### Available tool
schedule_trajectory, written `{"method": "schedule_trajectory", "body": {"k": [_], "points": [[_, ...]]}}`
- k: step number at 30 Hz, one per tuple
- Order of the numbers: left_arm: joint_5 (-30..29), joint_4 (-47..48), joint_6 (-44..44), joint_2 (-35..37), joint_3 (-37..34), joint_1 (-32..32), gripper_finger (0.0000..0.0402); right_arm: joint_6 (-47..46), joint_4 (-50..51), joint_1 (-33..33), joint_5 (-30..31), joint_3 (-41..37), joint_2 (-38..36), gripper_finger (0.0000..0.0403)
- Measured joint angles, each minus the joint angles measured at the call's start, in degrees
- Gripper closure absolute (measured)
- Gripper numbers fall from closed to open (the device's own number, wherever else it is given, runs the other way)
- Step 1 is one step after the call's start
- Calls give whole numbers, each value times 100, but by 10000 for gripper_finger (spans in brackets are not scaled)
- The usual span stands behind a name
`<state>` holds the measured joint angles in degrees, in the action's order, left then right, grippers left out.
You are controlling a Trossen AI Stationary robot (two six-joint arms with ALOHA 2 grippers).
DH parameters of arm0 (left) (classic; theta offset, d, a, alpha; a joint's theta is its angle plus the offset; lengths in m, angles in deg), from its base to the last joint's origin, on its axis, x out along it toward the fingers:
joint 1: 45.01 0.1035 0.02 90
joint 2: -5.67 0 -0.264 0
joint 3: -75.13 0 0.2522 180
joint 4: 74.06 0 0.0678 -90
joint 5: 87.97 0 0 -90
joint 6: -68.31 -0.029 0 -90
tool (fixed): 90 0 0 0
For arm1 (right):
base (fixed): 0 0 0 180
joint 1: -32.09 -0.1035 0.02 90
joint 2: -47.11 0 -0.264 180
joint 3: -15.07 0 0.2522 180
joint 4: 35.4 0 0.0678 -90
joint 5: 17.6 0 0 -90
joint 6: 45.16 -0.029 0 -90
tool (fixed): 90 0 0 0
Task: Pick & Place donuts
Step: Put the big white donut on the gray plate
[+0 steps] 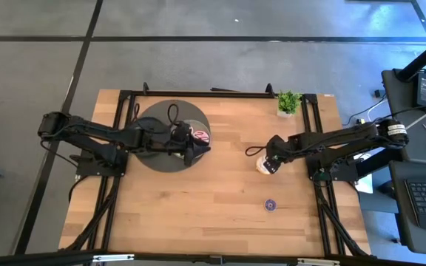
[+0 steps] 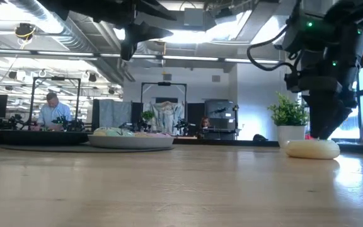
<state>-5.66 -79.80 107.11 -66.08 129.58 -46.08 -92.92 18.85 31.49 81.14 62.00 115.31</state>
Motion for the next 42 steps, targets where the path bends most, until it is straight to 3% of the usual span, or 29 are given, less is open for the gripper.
{"method": "schedule_trajectory", "body": {"k": [8, 23, 30, 38, 42], "points": [[-305, 0, -4, 0, 0, -137, 258, -3, -614, -2, -330, -328, 0, 165], [-325, 82, -58, 0, 0, -147, 258, 11, -621, 1, -330, -347, 0, 325], [-315, 214, 90, -3, -2, -147, 258, 42, -661, 0, -335, -286, 0, 357], [22, 66, -54, 697, -2, -152, 258, 812, -777, 161, -344, 1088, 48, 359], [28, 64, -796, 1338, -2, -277, 258, 1362, -925, 537, -332, 2002, 374, 360]]}}
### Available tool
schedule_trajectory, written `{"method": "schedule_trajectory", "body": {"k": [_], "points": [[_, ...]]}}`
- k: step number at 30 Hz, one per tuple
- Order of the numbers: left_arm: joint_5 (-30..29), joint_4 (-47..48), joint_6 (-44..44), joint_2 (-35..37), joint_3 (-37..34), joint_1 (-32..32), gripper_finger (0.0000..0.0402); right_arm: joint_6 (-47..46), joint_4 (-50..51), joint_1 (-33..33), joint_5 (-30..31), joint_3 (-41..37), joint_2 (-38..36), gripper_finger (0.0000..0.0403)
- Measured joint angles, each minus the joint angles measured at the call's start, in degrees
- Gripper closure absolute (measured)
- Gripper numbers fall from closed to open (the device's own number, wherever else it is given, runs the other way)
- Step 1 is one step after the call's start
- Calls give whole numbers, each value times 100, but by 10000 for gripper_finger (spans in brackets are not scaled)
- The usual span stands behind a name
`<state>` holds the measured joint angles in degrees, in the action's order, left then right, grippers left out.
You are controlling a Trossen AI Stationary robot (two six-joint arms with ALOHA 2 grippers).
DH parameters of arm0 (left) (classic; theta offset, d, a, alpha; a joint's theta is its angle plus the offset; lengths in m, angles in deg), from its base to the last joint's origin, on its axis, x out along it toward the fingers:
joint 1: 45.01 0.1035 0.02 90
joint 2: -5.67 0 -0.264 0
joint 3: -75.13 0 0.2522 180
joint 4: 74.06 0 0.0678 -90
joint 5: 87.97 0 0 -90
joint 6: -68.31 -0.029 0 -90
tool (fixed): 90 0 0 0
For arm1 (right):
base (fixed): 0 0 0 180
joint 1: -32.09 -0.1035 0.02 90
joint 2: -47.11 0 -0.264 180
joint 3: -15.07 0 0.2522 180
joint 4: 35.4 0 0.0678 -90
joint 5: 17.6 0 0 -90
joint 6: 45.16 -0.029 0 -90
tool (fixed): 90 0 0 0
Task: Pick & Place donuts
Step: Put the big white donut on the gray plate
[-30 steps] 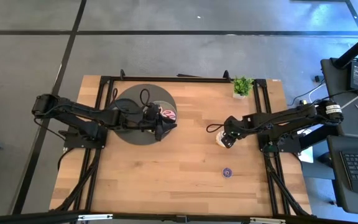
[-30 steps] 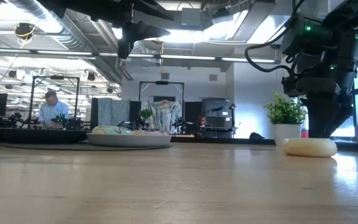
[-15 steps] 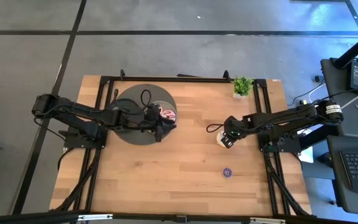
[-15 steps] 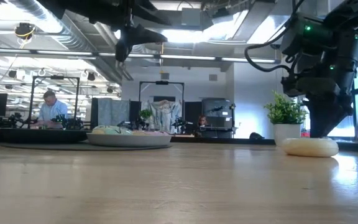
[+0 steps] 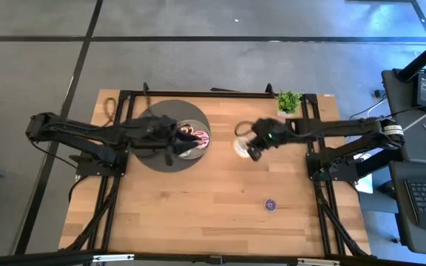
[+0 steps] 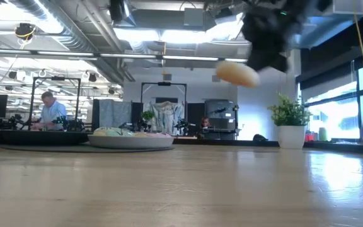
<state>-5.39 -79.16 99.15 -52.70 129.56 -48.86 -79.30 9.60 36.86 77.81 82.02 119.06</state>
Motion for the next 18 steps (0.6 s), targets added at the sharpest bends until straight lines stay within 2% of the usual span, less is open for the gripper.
{"method": "schedule_trajectory", "body": {"k": [5, 10, 18], "points": [[3, 17, -571, 700, 0, -244, 258, 919, -38, 447, -76, 1235, 959, 360], [-1, 73, -909, 1029, 0, -409, 258, 1724, -29, 758, -593, 2525, 2291, 360], [115, 110, -1060, 1145, 0, -580, 258, 2006, -11, 995, -1521, 4320, 4308, 360]]}}
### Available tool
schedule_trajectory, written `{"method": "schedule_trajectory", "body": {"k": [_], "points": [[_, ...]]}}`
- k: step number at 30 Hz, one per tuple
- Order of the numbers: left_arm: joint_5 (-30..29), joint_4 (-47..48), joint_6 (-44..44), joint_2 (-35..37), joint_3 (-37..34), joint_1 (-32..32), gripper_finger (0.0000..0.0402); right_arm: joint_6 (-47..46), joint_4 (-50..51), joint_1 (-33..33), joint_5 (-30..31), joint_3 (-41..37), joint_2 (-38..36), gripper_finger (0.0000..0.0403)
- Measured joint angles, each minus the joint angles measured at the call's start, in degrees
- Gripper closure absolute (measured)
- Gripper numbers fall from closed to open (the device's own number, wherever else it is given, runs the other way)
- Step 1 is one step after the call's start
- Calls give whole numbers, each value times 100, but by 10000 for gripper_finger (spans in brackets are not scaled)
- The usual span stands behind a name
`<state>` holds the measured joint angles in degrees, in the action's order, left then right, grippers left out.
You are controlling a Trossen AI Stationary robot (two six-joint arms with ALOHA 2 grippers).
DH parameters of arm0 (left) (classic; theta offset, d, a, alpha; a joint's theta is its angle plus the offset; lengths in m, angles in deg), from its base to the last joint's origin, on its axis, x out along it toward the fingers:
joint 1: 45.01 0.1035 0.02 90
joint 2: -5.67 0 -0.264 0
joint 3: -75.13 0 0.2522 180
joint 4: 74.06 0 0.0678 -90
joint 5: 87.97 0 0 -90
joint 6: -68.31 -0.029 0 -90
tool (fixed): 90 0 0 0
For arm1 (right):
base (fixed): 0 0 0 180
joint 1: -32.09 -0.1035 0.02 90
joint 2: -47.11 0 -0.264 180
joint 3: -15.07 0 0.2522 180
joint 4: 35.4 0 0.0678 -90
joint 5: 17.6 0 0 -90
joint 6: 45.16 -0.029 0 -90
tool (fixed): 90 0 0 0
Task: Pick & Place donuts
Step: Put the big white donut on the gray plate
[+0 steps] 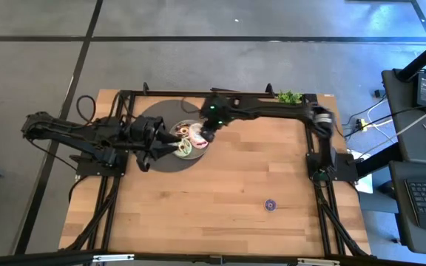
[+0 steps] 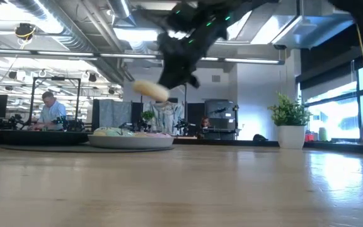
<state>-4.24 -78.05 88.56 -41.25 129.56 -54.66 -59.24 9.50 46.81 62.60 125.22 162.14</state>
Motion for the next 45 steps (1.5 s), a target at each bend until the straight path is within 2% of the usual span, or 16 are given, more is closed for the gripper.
{"method": "schedule_trajectory", "body": {"k": [8, 14, 25, 33, 37, 45], "points": [[38, 2, 9, -2, 0, -50, 258, 115, 133, 0, -245, 1223, 1310, 360], [35, 4, 13, -4, 0, -50, 258, 127, 118, 18, -198, 1470, 1683, 360], [-2, 54, 7, -4, 0, -50, 258, 432, 2, 18, -36, 1481, 1765, 357], [-8, 144, 9, -4, 0, -50, 258, 430, 14, 18, 3, 1481, 1765, 293], [-10, 144, 8, -4, 0, -50, 258, 435, 25, 18, 317, 1481, 1765, 264], [-10, 183, 8, -4, 0, -50, 258, 412, 212, 61, 218, 1479, 1723, 252]]}}
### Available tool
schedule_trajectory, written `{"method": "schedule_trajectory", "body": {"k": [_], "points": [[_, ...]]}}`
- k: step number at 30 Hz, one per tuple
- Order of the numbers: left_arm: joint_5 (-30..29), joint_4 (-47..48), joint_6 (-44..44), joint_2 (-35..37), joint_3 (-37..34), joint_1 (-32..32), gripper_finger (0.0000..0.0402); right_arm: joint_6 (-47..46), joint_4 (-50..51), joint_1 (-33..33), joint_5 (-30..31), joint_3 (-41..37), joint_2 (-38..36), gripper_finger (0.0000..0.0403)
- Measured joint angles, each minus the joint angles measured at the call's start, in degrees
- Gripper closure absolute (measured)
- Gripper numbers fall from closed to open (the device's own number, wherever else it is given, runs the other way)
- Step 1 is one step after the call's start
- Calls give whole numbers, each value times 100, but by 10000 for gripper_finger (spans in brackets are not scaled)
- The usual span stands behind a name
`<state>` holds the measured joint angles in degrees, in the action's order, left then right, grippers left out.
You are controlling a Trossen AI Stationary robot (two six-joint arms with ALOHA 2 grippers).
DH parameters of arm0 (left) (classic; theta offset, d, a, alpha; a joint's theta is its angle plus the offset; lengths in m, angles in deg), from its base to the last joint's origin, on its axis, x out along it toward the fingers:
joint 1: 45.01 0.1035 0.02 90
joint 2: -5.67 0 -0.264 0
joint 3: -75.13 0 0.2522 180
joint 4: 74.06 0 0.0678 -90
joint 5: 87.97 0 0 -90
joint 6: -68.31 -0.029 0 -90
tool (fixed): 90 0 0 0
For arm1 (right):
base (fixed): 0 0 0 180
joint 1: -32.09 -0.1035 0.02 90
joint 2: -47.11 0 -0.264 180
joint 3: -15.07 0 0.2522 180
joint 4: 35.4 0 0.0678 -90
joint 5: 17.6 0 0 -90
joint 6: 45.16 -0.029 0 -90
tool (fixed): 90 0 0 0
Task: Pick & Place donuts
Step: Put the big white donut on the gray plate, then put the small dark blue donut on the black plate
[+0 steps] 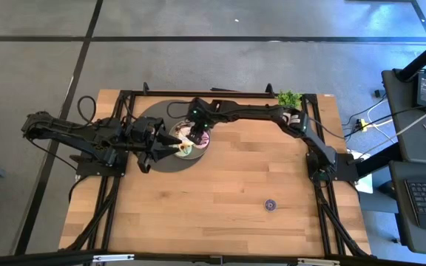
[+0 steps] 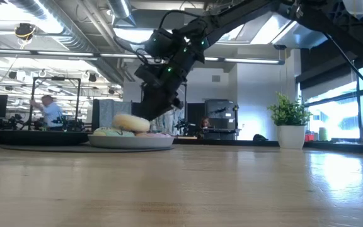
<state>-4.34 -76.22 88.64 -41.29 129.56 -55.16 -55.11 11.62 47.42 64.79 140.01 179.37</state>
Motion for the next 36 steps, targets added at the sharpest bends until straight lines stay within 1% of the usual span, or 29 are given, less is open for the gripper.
{"method": "schedule_trajectory", "body": {"k": [4, 7, 12, 14, 17, 19, 22, 25, 28, 32, 36], "points": [[-13, 88, -3, 0, 0, 0, 258, 412, 561, -97, 10, -7, -438, 251], [-100, 121, -9, 0, 0, 0, 258, 836, 1160, -349, 42, -2, -874, 251], [-277, 220, -10, -2, 0, 0, 258, 918, 1678, -711, 156, -20, -1496, 251], [-299, 278, -10, -2, 0, 0, 258, 1003, 1753, -851, 177, -252, -1845, 251], [-300, 330, -10, -11, 0, 0, 258, 1100, 1635, -1108, 157, -1151, -2555, 251], [-303, 366, -10, -11, 0, 0, 258, 1126, 1341, -1267, 138, -2031, -3181, 251], [-361, 416, -12, -23, 0, 0, 258, 896, 668, -1497, 157, -3449, -4203, 251], [-578, 418, -54, -107, 0, 0, 258, 885, 298, -1864, 178, -4698, -5144, 251], [-901, 396, -218, -251, 0, 0, 258, 618, 64, -2286, 133, -5707, -5902, 251], [-1239, 418, -237, -492, -7, 2, 258, 130, -375, -2945, 172, -6802, -6451, 251], [-1266, 394, -147, -777, -7, 2, 258, -461, -1020, -3627, 183, -7543, -6510, 251]]}}
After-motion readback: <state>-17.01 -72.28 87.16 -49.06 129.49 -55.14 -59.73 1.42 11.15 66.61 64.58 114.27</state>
